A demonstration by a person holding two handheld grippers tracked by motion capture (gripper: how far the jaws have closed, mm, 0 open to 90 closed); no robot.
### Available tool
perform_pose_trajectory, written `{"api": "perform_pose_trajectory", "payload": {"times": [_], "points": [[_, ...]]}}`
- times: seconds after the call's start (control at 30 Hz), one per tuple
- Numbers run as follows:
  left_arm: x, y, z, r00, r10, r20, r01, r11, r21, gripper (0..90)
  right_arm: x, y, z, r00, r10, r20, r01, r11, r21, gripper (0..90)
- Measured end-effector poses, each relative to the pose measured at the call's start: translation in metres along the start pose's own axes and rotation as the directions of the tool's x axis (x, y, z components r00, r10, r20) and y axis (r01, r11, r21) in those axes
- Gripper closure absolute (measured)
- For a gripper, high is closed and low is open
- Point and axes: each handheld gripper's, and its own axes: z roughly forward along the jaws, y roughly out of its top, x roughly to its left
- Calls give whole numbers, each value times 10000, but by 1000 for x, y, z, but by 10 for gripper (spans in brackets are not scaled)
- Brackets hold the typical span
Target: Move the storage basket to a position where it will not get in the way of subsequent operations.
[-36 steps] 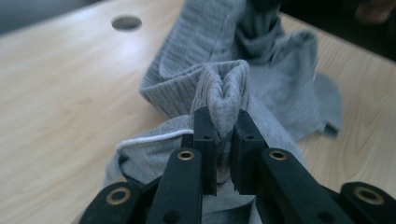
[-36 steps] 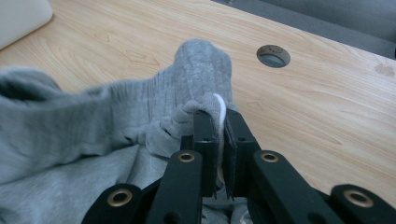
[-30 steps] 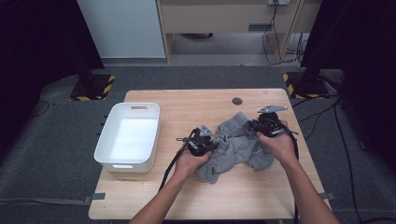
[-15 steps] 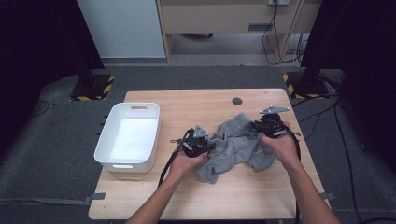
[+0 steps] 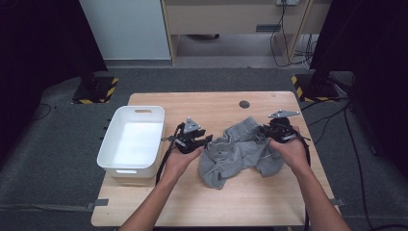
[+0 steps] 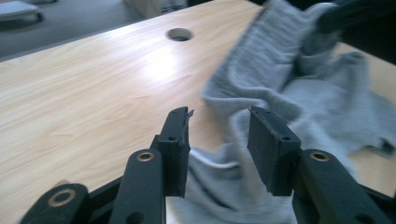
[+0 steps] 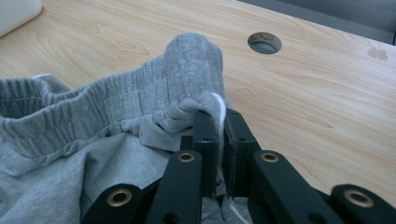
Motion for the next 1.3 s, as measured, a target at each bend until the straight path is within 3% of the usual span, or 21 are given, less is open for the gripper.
{"api": "perform_pose_trajectory", "payload": {"times": [0.13, 0.3, 0.5, 0.67, 0.87, 1.03, 1.3], "points": [[8, -6, 6, 9997, 109, -215, -100, 9989, 448, 610, 0, 0, 0, 10000, 1, -23, -1, 10000, 2, 856], [8, -11, 13, 9999, 71, -126, -62, 9977, 669, 597, 0, 0, 0, 10000, -6, -14, 6, 10000, 16, 855], [2, -15, 18, 9979, 652, 15, -651, 9939, 886, 591, 0, 0, -1, 10000, 26, -24, -26, 10000, 19, 854], [5, -20, 19, 9981, 620, 57, -623, 9931, 991, 598, 0, 0, -1, 10000, 24, -20, -24, 10000, 25, 853], [0, -25, 27, 9946, 1021, 195, -1038, 9852, 1361, 581, 0, 0, -1, 10000, 46, -34, -46, 10000, 30, 850], [-1, -26, 34, 9936, 1107, 205, -1124, 9840, 1380, 533, 0, 0, -1, 10000, 42, -45, -42, 10000, 47, 848], [-2, -22, 33, 9918, 1163, 530, -1211, 9878, 983, 503, 0, 0, 0, 10000, 62, -52, -62, 10000, 47, 846]]}}
